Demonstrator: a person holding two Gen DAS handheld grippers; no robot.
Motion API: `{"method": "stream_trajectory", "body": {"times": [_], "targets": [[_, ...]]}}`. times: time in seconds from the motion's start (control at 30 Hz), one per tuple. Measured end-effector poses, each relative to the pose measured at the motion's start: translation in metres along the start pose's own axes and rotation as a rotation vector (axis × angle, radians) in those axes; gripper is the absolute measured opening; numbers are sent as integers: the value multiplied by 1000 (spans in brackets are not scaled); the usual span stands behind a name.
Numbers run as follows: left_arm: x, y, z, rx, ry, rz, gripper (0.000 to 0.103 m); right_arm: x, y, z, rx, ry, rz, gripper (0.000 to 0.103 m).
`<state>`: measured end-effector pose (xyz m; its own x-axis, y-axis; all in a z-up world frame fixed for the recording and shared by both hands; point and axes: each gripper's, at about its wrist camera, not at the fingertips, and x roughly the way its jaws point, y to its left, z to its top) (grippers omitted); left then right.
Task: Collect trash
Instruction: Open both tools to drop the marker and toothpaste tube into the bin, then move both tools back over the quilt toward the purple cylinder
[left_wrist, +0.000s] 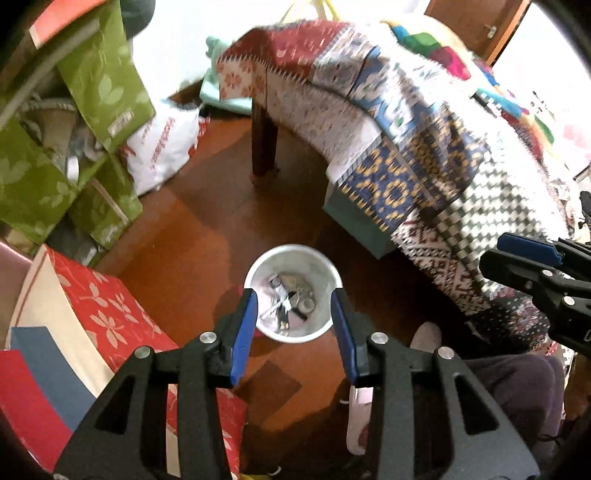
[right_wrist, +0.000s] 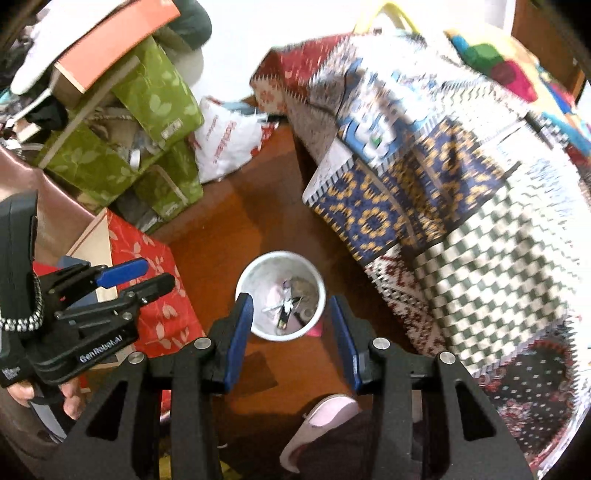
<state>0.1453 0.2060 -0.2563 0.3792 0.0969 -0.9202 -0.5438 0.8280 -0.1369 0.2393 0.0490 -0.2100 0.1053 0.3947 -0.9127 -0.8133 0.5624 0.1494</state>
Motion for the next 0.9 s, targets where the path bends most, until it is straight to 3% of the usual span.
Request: {"method": "stream_trajectory", "body": {"times": [0.27,0.53,0.9], "targets": [[-61,-47,15,77,-149,-9,39,-78,-22,-15,12,-175,-63,39],[-108,-120,36,183,-286,-54,39,-144,-65,-34,75,-302,-119,40],[-118,-231,74,317,-339,-149,40,-202,-158,-59,200,-395,-252,40]]}}
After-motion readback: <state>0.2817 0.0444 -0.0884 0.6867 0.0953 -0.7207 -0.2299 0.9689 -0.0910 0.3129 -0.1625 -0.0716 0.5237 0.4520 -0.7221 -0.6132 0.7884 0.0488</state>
